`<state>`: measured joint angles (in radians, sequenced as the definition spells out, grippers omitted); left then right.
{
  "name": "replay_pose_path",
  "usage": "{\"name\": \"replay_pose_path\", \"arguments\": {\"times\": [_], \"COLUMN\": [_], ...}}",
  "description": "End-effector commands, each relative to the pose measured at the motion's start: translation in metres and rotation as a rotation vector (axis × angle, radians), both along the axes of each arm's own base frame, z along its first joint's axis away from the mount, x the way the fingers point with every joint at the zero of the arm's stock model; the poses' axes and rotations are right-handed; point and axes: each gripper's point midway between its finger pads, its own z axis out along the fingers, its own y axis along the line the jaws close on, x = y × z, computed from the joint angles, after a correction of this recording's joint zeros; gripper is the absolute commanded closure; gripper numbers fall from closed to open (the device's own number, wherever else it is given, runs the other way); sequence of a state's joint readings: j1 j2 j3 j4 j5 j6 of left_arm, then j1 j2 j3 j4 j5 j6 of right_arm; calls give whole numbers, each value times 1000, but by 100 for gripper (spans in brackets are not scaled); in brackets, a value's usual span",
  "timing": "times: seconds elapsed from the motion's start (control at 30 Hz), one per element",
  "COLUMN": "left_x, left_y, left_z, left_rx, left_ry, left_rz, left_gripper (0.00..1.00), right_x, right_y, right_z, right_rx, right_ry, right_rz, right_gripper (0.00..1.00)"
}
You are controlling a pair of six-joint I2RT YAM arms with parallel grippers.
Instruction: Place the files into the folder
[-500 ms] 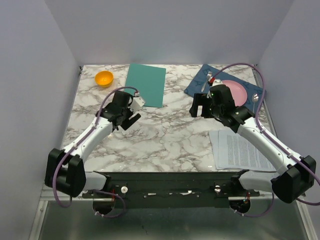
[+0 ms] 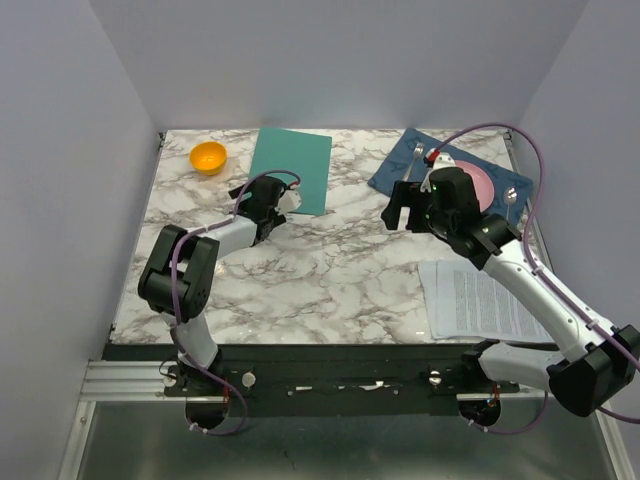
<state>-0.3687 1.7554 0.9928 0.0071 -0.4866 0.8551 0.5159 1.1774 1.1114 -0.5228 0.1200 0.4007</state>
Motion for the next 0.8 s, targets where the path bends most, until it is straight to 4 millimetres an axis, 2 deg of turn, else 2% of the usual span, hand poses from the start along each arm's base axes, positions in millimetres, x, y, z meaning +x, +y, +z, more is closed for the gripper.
{"name": "replay_pose_path", "arguments": {"times": [0.0,0.3,0.5,0.77], "left_x": [31,41,49,64], "left_y": [-8,-24,-30,-35], "left_z": [11,-10,-9,5], "left_rx": [56,81,66,42], "left_ry": [-105,-107,-139,-202], "left_rz": [-34,-90,-88,-75], "left_gripper": [1,1,1,2], "right_x": [2,12,16,16], "right_y": [-3,1,3,3], "right_z": [14,8,6,-6], "right_rx": [4,-5,-1,1], "right_ry": [-25,-6,-6,12], "right_rz": [-22,-34,-36,-43], "right_gripper": [2,2,2,3]}}
